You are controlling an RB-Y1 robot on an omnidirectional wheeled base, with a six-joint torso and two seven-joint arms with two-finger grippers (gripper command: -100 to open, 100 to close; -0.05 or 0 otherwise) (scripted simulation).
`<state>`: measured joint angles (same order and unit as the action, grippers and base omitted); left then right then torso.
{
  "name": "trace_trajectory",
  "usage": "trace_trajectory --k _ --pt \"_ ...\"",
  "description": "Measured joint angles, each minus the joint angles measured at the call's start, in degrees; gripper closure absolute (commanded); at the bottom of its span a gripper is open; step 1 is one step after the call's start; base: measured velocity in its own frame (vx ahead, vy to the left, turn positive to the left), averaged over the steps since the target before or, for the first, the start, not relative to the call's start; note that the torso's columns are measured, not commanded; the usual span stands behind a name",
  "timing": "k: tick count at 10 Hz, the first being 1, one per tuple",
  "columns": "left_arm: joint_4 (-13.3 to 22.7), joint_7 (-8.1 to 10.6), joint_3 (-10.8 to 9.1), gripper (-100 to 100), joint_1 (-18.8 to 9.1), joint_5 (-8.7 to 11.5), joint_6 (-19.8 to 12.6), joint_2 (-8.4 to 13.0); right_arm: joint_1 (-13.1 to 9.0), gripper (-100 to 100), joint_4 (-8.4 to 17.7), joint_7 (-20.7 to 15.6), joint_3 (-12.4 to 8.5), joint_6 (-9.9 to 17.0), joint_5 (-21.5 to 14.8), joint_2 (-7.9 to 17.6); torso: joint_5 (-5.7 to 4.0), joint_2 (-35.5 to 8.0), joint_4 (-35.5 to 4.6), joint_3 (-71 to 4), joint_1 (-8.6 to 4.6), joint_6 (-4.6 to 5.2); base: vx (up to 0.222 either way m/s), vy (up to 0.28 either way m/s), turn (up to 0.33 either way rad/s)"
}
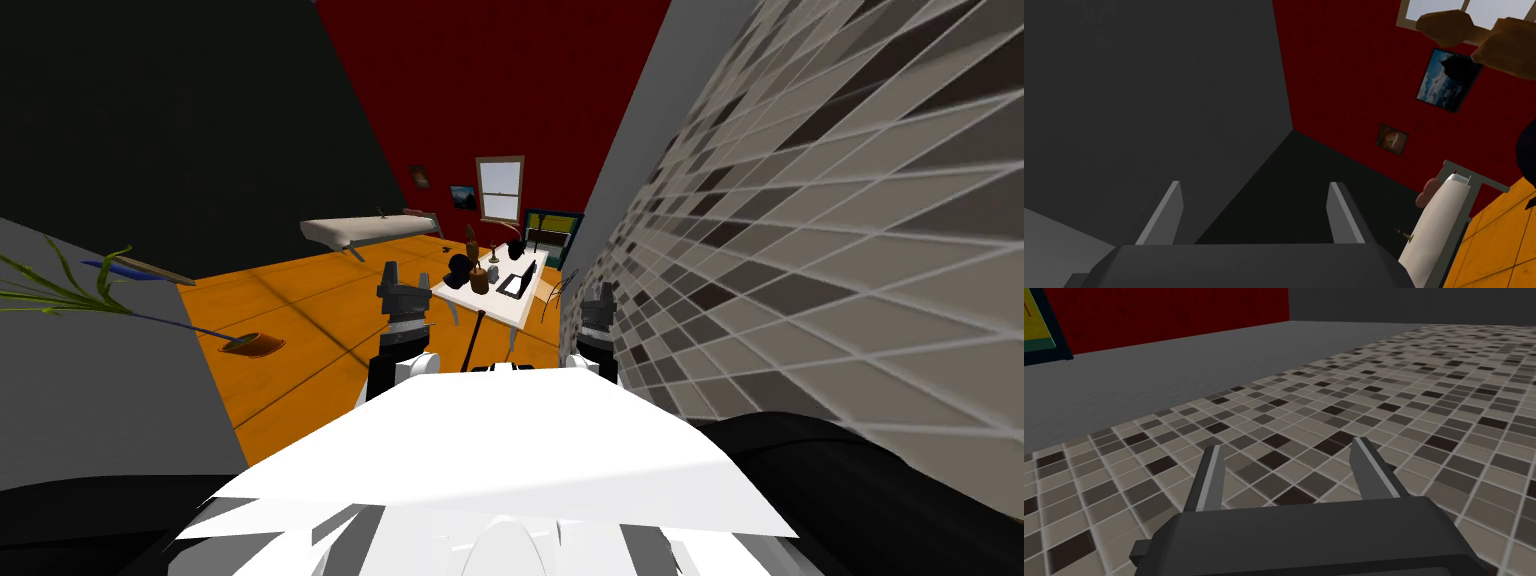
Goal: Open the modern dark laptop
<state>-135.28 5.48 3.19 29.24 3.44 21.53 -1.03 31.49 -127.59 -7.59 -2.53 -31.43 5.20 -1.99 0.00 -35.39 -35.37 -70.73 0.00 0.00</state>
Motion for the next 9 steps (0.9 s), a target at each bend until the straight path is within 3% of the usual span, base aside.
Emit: trace_trajectory --k 1,2,6,9 --pt "0.00 0.00 0.00 0 0.00 0.00 0.00 0.00 0.00 -100 0.00 0.00 0.00 0.00 0.00 0.00 0.00 -4.23 -4.23 -8.46 0.00 0.00 0.009 0.016 -0.018" --pt "0.02 0.00 0.00 0 0.01 0.00 -0.01 0.00 0.03 -100 0.18 -0.12 0.10 0.13 -0.57 1.48 0.01 -6.15 -6.12 -12.41 0.04 0.00 0.007 0.050 -0.036" --pt "0.03 0.00 0.01 0 0.01 0.00 -0.01 -0.01 -1.98 -100 2.08 -1.81 0.30 3.17 -6.02 7.63 -0.01 -6.90 -6.91 -13.83 -0.03 -0.01 0.005 0.079 -0.045" --pt "0.03 0.00 0.01 0 0.01 0.00 -0.01 -0.01 -3.78 -100 4.62 -3.52 0.21 5.64 -11.12 10.10 0.00 -6.92 -6.92 -13.83 -0.01 0.00 -0.004 0.084 -0.042"
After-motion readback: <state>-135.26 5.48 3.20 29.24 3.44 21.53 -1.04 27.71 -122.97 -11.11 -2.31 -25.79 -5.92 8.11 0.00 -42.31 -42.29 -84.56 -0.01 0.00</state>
